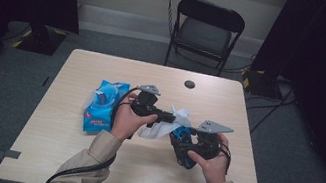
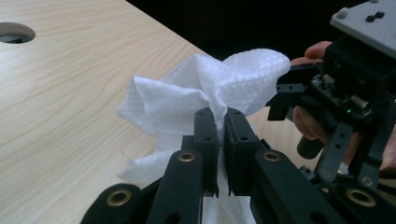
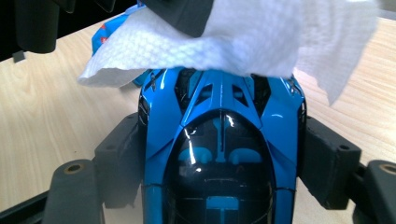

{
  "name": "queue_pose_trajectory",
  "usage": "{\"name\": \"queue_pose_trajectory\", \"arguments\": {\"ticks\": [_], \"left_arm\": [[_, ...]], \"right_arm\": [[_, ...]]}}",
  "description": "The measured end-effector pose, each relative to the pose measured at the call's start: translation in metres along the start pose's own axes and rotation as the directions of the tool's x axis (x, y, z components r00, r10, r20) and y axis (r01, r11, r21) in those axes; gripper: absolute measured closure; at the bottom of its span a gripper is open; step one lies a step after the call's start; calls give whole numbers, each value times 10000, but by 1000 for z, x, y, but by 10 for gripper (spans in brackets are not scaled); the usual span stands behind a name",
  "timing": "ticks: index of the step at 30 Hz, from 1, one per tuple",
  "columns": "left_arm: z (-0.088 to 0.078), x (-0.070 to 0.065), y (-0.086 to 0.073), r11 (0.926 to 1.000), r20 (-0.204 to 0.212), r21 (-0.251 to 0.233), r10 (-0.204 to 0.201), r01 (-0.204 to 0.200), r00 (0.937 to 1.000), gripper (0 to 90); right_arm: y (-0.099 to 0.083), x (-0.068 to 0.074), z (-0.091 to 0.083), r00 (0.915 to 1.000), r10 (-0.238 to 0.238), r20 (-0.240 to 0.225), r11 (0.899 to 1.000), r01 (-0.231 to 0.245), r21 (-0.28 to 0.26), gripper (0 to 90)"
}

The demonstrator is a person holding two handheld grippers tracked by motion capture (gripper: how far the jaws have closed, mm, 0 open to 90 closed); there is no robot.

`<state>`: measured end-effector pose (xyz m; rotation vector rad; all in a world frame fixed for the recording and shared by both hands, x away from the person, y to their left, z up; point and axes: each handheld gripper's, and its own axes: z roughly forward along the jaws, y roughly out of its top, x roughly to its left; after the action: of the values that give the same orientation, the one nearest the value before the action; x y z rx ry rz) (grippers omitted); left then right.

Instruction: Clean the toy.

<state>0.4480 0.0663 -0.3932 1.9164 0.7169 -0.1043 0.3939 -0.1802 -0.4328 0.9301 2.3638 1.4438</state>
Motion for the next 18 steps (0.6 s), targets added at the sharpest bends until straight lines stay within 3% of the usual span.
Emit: {"name": "queue_pose_trajectory", "arguments": {"ticks": [7,18], "left_arm": [[-3,5,-7,9998,-130,112,-166,167,9998,848],[4,7,-21,9983,94,509,-298,293,9995,849]], "right_arm": [[2,0,-2,10000,50,17,9999,-49,-138,249],[4,1,-4,10000,30,6,9997,-30,-258,249]]}}
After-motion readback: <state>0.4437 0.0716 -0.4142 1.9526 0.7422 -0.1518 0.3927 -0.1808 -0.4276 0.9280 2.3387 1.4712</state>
